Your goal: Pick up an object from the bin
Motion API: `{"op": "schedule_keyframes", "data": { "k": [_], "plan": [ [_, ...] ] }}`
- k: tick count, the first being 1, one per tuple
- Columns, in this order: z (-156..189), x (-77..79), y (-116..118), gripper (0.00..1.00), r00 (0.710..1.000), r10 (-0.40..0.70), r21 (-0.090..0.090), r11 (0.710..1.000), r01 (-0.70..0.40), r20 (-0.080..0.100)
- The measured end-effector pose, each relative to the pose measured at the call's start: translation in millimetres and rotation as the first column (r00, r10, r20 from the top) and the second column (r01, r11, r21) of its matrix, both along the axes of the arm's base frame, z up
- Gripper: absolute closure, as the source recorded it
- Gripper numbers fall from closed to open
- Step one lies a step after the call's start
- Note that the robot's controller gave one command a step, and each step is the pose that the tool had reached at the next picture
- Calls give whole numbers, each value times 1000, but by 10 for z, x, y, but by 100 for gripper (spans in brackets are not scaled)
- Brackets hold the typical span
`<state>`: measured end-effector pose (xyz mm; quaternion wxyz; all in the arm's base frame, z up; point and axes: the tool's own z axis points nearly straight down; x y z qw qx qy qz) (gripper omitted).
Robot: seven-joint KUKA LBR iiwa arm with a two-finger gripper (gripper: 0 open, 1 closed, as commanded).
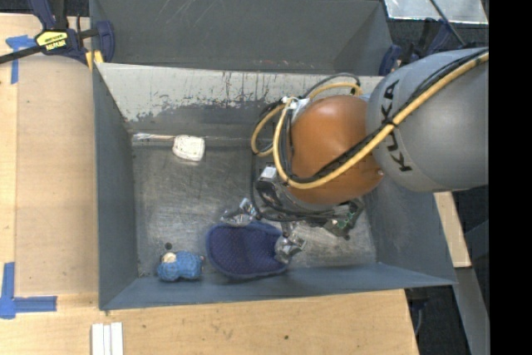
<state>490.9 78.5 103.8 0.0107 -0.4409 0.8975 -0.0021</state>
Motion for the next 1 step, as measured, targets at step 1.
{"op": "schedule_keyframes", "data": {
  "k": [1],
  "plan": [
    [-264, 87, 381, 0, 859, 512, -14, 859, -513, -8]
  ]
}}
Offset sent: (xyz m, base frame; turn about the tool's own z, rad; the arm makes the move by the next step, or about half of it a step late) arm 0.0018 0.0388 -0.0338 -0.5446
